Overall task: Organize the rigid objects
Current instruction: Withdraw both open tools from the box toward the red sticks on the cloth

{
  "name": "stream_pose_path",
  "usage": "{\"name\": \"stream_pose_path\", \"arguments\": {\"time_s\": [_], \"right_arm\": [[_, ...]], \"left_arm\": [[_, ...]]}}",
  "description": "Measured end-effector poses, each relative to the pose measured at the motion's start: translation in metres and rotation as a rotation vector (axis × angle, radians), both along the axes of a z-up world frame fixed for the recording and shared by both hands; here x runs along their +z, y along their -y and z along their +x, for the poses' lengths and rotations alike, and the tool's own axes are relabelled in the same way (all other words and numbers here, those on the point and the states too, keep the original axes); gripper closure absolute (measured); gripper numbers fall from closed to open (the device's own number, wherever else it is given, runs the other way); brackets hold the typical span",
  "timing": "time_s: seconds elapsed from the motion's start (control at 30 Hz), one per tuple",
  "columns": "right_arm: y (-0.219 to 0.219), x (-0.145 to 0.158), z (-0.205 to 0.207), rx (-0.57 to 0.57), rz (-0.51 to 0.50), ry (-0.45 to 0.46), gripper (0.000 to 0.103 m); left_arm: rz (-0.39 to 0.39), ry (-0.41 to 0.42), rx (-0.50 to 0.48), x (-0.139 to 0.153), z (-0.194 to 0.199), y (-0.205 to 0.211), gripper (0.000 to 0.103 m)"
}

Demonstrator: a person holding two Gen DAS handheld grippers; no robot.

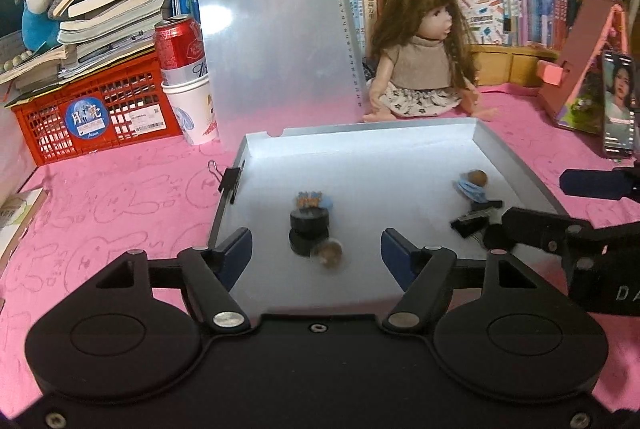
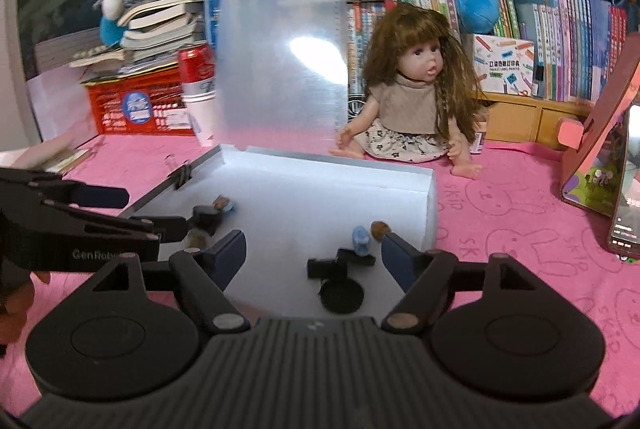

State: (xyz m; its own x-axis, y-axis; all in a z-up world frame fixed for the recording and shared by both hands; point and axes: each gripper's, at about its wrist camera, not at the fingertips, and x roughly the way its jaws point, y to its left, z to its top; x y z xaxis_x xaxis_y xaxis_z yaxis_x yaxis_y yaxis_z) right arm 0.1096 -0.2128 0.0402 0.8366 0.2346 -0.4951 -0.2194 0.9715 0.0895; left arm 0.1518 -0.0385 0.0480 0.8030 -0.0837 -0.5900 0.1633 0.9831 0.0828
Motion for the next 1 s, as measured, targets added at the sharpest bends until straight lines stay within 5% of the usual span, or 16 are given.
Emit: {"name": "stream_pose_path", "arguments": {"time_s": [0.47, 1.0], "right_arm": [[0.011, -0.011, -0.039, -0.001, 0.023, -0.027, 0.018], [0.01, -0.019, -0.056, 0.009, 0.025, -0.053, 0.018]], "left_arm": [[-0.082, -0.011, -0.051, -0.01, -0.074, -0.008, 0.031], [-0.063, -0.061, -0.184, -0.033, -0.138, 0.002, 0.039]]}}
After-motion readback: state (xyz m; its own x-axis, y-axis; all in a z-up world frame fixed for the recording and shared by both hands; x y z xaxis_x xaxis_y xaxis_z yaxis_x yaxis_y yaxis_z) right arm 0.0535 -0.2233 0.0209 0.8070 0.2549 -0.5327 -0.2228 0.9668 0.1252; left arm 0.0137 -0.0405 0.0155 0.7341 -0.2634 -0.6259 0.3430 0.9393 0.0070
